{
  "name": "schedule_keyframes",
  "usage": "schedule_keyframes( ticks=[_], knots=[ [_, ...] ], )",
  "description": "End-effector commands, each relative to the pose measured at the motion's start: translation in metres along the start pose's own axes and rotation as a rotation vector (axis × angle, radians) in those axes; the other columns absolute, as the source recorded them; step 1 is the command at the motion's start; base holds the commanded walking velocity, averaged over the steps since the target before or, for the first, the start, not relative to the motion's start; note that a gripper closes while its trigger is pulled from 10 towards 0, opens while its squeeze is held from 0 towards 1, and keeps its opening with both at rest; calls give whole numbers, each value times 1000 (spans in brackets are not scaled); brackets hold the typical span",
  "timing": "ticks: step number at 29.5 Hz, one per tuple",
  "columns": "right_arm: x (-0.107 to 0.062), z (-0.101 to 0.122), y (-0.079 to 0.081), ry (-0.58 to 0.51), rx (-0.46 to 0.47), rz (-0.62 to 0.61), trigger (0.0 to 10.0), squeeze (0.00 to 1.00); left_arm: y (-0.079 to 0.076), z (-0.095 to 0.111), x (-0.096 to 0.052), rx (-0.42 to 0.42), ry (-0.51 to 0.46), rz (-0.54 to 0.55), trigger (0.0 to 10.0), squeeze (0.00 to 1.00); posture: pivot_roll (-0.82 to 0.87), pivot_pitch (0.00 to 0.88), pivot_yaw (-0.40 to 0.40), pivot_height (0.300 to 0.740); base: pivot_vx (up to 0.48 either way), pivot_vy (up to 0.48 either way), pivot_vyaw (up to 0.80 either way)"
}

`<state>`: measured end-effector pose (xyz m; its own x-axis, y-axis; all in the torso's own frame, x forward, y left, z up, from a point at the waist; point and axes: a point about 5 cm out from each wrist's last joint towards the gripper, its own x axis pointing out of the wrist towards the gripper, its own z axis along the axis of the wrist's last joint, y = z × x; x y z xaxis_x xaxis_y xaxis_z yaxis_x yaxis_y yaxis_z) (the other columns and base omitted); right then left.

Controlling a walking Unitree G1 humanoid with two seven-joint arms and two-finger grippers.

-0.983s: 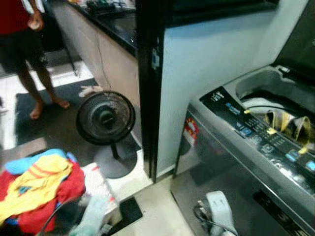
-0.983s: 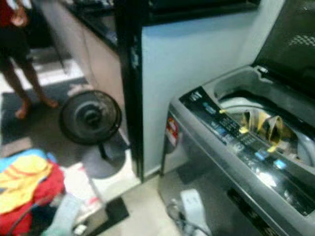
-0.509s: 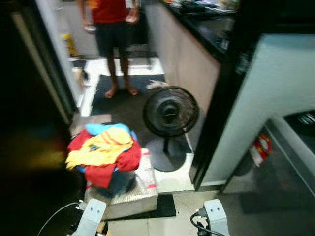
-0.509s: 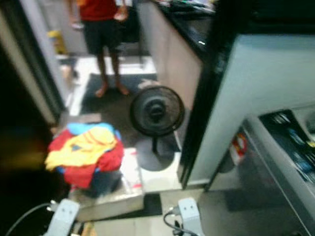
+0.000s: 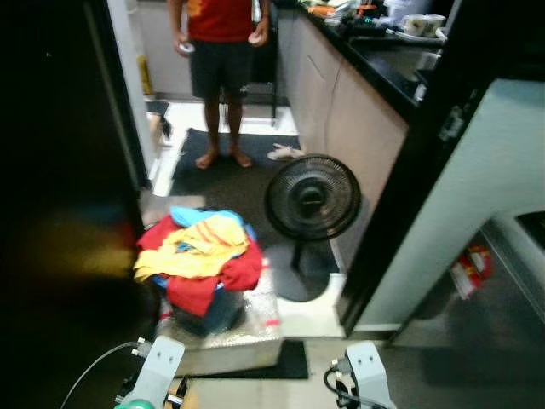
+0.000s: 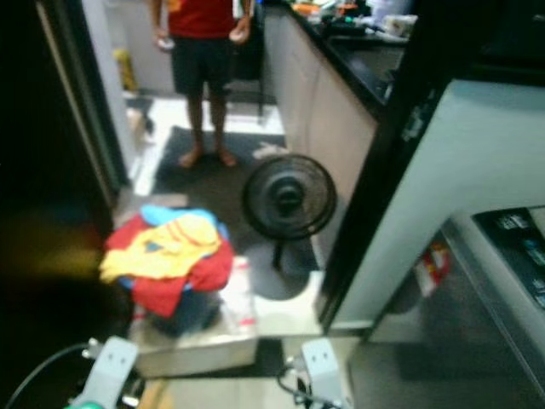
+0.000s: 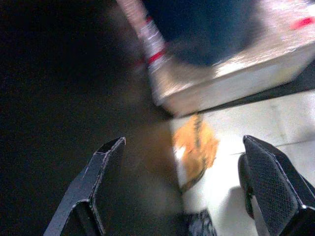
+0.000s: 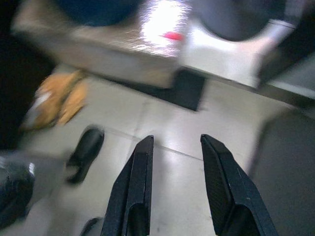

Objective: Clothes washing

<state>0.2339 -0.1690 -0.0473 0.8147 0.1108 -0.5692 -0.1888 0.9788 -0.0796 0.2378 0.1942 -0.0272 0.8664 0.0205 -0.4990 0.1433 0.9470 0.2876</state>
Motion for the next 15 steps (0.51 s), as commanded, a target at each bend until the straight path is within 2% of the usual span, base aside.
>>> schedule_keyframes(
  ticks=[1,7,10,12,15],
  knots=[
    [-1,-2,2,1,3,9,10000,0,-3,-15,-5,4,54,-7,10000,0,68,37,-6,740,0,0,769],
    [0,-1,2,-3,2,10,10000,0,-3,-14,-4,5,51,-6,10000,0,68,34,-9,740,0,0,752],
    [0,0,2,-8,5,18,10000,0,-3,-14,-4,4,50,-7,10000,0,66,33,-10,740,0,0,0],
    [0,1,3,-11,7,25,10000,0,-3,-14,-3,3,47,-8,10000,0,65,33,-11,740,278,0,0],
    [0,1,3,-12,6,25,10000,0,-4,-14,-3,1,45,-9,10000,0,64,34,-12,740,394,251,0]
  ],
)
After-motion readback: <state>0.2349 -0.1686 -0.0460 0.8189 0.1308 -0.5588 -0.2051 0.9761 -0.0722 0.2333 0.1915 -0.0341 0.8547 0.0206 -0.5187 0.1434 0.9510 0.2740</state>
